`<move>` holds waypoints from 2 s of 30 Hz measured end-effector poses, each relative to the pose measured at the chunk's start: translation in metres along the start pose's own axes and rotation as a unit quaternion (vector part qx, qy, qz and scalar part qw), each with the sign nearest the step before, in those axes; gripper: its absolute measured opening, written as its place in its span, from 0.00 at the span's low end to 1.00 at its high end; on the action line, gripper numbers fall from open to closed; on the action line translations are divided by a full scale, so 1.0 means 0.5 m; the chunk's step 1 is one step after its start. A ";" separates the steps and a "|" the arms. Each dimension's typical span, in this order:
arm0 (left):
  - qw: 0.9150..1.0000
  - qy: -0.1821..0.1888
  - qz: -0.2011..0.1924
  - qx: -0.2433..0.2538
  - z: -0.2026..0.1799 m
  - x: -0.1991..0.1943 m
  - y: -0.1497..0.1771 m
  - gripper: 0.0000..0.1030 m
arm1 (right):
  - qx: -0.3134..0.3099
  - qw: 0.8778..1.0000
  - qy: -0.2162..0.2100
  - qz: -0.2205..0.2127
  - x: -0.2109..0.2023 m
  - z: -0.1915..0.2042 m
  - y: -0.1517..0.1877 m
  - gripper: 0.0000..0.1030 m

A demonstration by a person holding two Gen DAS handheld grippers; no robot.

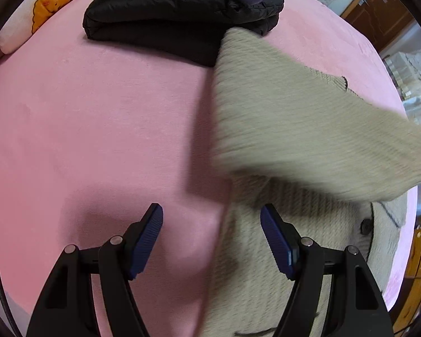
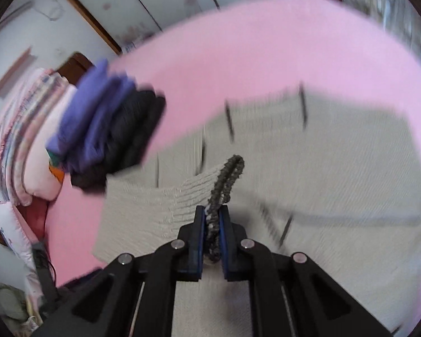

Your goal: Fold large clothes

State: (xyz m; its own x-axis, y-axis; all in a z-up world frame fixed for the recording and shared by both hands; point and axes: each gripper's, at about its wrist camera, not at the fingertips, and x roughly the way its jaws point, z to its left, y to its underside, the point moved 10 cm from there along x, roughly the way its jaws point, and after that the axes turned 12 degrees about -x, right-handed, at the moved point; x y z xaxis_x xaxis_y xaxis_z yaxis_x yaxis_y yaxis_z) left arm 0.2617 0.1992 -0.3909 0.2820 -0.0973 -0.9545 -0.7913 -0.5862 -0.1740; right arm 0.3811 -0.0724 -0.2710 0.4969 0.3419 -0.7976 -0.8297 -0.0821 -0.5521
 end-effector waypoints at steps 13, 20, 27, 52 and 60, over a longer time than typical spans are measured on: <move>0.997 -0.055 -0.045 -0.007 -0.124 0.076 -0.010 0.64 | 0.003 0.992 0.126 0.004 -0.006 -0.300 -0.012 0.08; 0.995 -0.073 -0.042 -0.046 -0.107 0.094 -0.039 0.52 | 0.045 0.987 0.146 0.057 0.076 -0.390 0.092 0.13; 0.998 -0.054 -0.024 -0.031 -0.133 0.077 -0.048 0.53 | 0.119 0.985 0.083 0.090 0.092 -0.448 0.147 0.26; 0.997 -0.075 0.006 -0.009 -0.158 0.152 -0.033 0.73 | 0.014 0.989 0.119 0.087 0.152 -0.444 0.061 0.15; 0.984 -0.107 -0.116 0.086 -0.256 0.050 -0.081 0.73 | -0.013 0.988 0.148 0.039 0.108 -0.372 0.008 0.31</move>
State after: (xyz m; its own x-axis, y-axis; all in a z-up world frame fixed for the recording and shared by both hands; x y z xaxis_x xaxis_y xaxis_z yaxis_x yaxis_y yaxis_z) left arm 0.3699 0.1175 -0.3767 0.3596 0.2049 -0.9103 -0.8043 -0.4266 -0.4137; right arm 0.4519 -0.2285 -0.3615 0.4870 0.0445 -0.8723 -0.8637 -0.1237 -0.4886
